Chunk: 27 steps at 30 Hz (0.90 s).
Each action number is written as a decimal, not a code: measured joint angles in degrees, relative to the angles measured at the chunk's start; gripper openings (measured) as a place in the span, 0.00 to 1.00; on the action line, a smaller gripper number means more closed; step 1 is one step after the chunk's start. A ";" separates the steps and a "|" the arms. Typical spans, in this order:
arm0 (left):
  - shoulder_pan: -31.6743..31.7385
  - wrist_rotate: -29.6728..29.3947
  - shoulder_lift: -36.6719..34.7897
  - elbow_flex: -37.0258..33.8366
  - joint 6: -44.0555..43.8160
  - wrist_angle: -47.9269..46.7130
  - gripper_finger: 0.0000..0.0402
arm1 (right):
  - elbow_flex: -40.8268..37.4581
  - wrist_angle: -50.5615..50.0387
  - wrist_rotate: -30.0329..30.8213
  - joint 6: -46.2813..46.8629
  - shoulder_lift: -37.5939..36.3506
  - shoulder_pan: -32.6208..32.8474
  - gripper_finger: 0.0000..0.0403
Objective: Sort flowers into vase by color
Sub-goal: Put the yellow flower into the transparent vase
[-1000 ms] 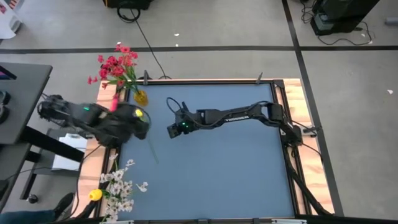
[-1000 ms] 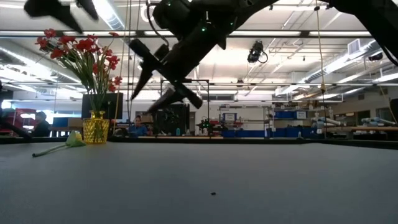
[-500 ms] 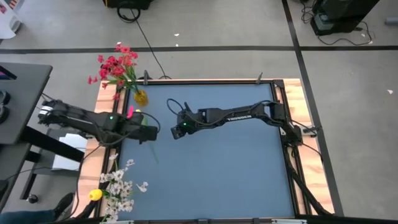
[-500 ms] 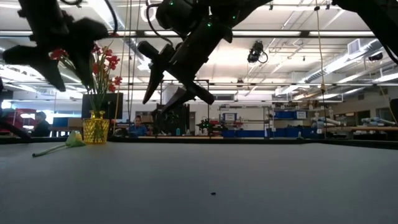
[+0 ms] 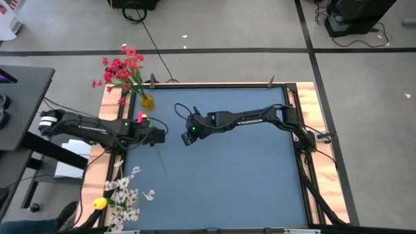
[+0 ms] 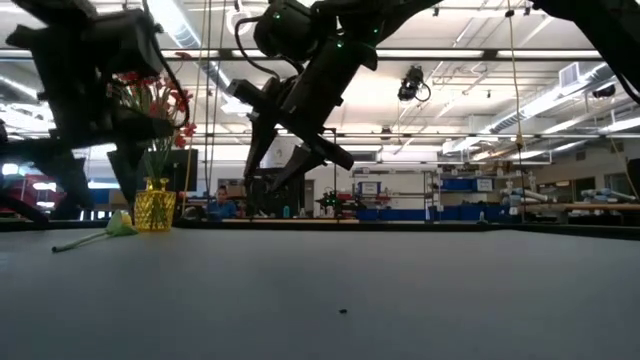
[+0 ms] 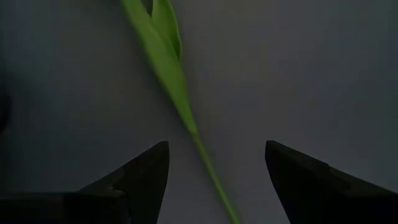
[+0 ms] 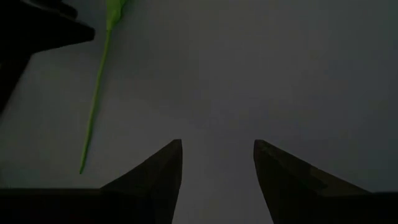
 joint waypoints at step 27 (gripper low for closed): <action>7.13 2.12 4.17 -7.96 3.22 13.06 0.43 | -0.02 -0.48 -0.47 -1.47 0.00 0.04 0.50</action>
